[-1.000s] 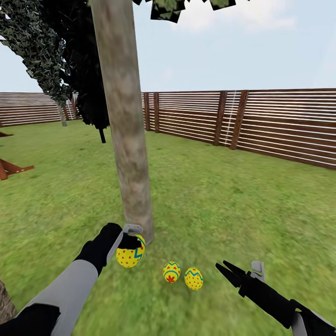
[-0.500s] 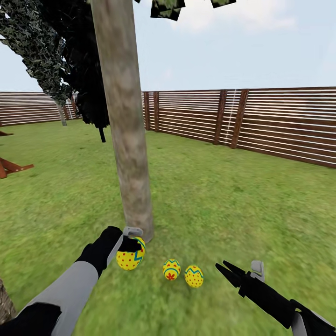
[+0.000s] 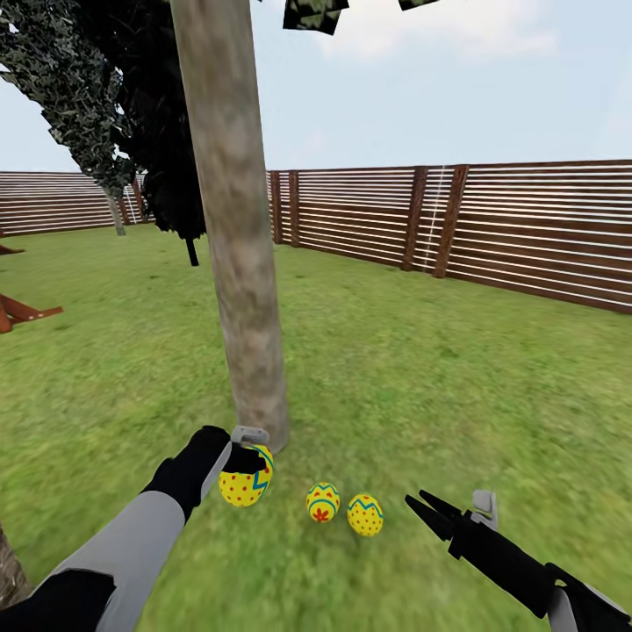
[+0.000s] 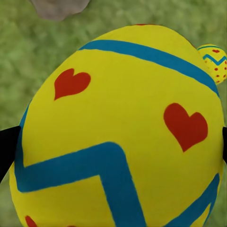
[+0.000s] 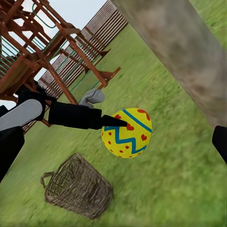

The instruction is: Take the three Easter eggs out of the wicker basket on the lawn in the garden, then place them on the lawn next to a single tree (choose any tree) so that all three eggs are next to the same tree and none are left in the basket.

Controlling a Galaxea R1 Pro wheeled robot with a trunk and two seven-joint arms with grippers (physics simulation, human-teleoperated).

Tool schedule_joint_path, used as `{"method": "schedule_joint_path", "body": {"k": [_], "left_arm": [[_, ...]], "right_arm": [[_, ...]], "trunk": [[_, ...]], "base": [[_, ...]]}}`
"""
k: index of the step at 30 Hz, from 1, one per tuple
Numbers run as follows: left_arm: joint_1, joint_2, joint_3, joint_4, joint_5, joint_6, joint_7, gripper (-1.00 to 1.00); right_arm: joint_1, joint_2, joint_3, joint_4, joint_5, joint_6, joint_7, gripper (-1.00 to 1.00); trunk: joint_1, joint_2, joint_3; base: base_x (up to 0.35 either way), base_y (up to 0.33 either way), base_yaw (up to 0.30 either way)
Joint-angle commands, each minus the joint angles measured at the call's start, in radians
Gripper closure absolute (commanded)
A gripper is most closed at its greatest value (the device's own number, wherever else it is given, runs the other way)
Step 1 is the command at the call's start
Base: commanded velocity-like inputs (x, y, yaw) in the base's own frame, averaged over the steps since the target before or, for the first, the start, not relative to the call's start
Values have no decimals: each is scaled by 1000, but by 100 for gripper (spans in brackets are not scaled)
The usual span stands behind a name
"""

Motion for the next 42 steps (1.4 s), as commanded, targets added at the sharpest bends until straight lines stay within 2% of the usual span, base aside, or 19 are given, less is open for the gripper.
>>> {"method": "schedule_joint_path", "body": {"k": [1,18,23,27,42], "left_arm": [[0,0,-1,-1,-5,4,-5,100],[0,0,-1,-1,-7,4,-5,100],[0,0,-1,-1,-8,4,-5,100],[0,0,-2,-2,-8,4,-5,100],[0,0,-3,-3,-9,-15,0,100]], "right_arm": [[-1,1,-2,0,-3,8,3,-100],[-1,1,-2,0,-4,8,4,-100],[1,1,-1,-14,-15,6,28,-100],[1,1,0,-15,-6,7,53,-100],[1,1,0,-14,1,9,52,-100]], "trunk": [[4,-8,-4],[69,-127,-57],[88,-162,-73],[104,-190,-86],[161,-295,-133]], "base": [[0,0,0],[0,0,0],[0,0,0],[0,0,0],[0,0,0]]}}
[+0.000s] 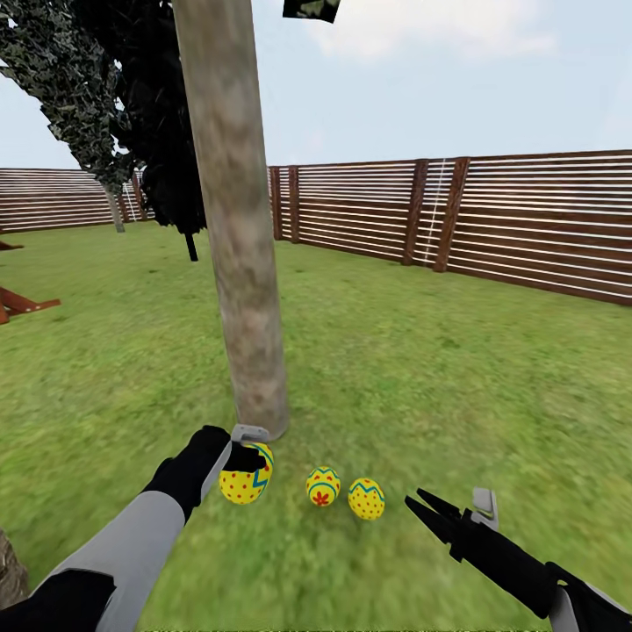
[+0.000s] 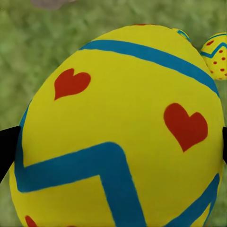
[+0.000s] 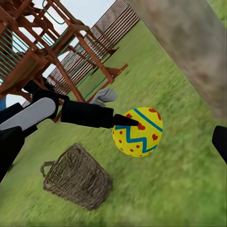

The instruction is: Take the three Easter eggs out of the wicker basket on the lawn in the garden, then place them on the lawn next to a single tree (choose any tree) so that all three eggs are next to the same tree and none are left in the basket.

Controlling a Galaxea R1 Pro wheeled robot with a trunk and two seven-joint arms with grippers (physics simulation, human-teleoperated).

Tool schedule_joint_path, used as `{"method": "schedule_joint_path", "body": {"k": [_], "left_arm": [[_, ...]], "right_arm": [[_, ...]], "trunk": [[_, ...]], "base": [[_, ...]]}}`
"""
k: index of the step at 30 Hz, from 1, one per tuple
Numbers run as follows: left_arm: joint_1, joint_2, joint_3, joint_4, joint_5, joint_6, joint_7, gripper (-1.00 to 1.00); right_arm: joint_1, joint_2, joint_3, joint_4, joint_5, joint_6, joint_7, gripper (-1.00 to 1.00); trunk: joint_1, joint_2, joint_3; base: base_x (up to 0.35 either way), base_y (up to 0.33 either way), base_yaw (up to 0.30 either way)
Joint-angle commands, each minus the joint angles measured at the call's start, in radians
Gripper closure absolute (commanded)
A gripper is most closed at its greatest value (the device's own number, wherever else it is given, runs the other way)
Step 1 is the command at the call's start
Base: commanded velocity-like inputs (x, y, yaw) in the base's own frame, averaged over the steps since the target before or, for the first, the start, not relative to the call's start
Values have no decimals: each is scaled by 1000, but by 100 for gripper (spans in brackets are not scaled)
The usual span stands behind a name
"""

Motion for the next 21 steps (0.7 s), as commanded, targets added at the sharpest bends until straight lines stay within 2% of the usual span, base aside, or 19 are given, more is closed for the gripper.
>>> {"method": "schedule_joint_path", "body": {"k": [1,21], "left_arm": [[0,0,-1,-1,-5,4,-4,100],[0,0,-3,-1,-5,3,-4,100]], "right_arm": [[-1,1,-2,0,-2,8,2,-100],[-1,1,-2,5,-3,7,-5,-100]], "trunk": [[4,-8,-4],[80,-148,-67]], "base": [[0,0,0],[0,0,0]]}}
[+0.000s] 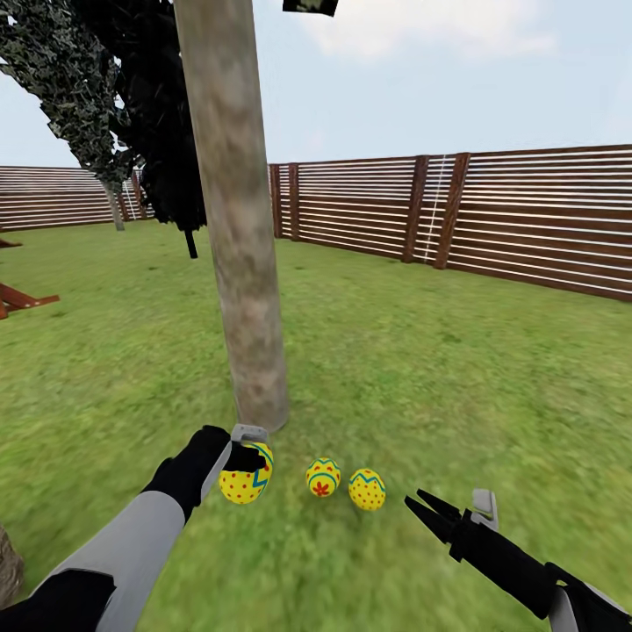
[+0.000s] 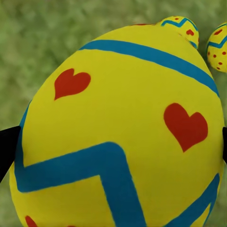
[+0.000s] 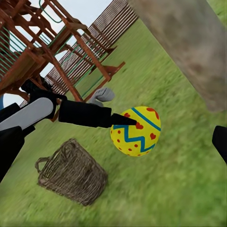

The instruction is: Take the three Easter eggs out of the wicker basket on the lawn in the garden, then place them on the lawn next to a single tree (choose any tree) so that all three eggs are next to the same tree and none are left in the basket.

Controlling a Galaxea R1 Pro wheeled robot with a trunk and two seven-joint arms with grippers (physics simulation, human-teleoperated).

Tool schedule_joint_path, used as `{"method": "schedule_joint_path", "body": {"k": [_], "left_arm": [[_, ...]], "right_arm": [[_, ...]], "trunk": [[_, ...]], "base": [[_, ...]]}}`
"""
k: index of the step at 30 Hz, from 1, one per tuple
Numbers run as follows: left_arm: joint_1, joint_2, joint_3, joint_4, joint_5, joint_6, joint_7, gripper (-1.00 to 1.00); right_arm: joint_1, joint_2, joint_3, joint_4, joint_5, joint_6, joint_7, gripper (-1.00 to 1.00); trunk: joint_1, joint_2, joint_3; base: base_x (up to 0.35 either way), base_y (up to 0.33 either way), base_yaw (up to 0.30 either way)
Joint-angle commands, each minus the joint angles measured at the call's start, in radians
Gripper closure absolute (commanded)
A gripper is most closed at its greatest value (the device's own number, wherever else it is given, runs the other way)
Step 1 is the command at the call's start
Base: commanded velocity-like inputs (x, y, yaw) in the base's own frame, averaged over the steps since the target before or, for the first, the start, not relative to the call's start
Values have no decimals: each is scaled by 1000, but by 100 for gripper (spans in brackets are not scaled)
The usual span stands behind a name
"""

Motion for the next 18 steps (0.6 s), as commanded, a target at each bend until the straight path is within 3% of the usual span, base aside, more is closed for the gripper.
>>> {"method": "schedule_joint_path", "body": {"k": [1,18], "left_arm": [[0,0,-1,-1,-5,4,-5,100],[0,0,-1,-1,-5,0,-5,100]], "right_arm": [[-1,1,-2,0,-3,8,3,-100],[-1,1,-2,1,-3,8,2,-100]], "trunk": [[4,-8,-4],[69,-127,-57]], "base": [[0,0,0],[0,0,0]]}}
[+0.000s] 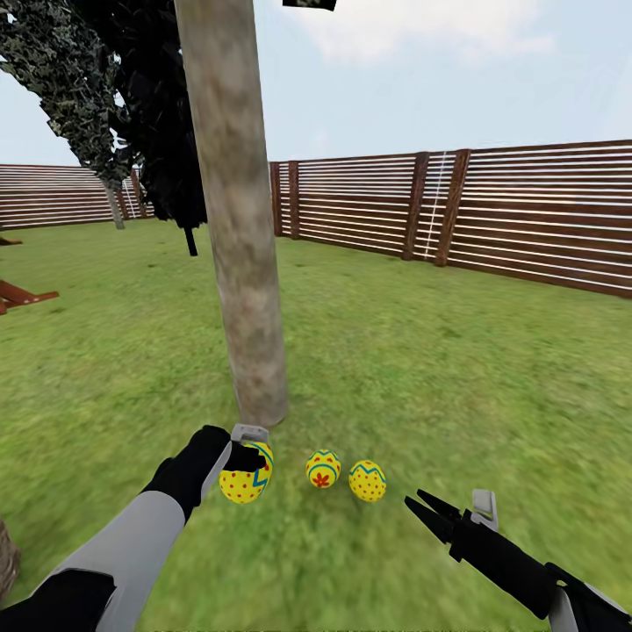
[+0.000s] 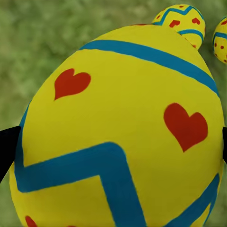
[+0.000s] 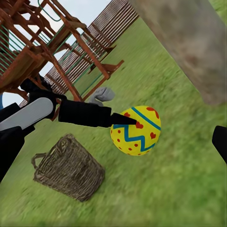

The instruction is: Take the three Easter eggs out of the wicker basket on the lawn in the garden, then place them on the lawn next to a single tree (choose any tree) so that all three eggs are next to the same tree and none are left in the basket.

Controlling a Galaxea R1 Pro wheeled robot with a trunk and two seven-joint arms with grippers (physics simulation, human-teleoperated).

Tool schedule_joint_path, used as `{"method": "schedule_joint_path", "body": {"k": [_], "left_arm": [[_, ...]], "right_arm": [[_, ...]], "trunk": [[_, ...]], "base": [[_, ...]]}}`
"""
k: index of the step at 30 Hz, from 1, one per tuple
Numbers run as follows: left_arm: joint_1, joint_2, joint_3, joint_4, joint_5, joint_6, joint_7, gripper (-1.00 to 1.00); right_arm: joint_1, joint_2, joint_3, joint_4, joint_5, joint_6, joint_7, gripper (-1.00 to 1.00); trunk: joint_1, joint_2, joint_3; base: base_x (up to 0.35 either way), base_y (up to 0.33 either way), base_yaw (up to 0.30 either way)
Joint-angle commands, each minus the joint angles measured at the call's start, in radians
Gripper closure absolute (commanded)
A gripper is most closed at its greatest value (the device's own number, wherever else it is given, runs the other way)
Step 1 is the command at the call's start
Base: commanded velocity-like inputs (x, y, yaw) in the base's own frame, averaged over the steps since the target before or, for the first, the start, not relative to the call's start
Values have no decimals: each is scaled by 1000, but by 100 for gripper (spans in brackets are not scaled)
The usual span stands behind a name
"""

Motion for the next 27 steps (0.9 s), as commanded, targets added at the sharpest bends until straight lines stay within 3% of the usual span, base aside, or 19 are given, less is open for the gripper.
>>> {"method": "schedule_joint_path", "body": {"k": [1,13,27], "left_arm": [[0,0,-1,-1,-5,4,-5,100],[0,0,-1,-3,-5,-4,-5,100],[0,0,-1,-6,-5,-8,-5,100]], "right_arm": [[-1,1,-2,0,-3,8,3,-100],[-1,1,-2,3,-4,7,3,-100],[-2,1,-2,4,-4,7,1,-100]], "trunk": [[4,-8,-4],[50,-92,-42],[56,-95,-96]], "base": [[0,0,0],[0,0,0],[0,0,0]]}}
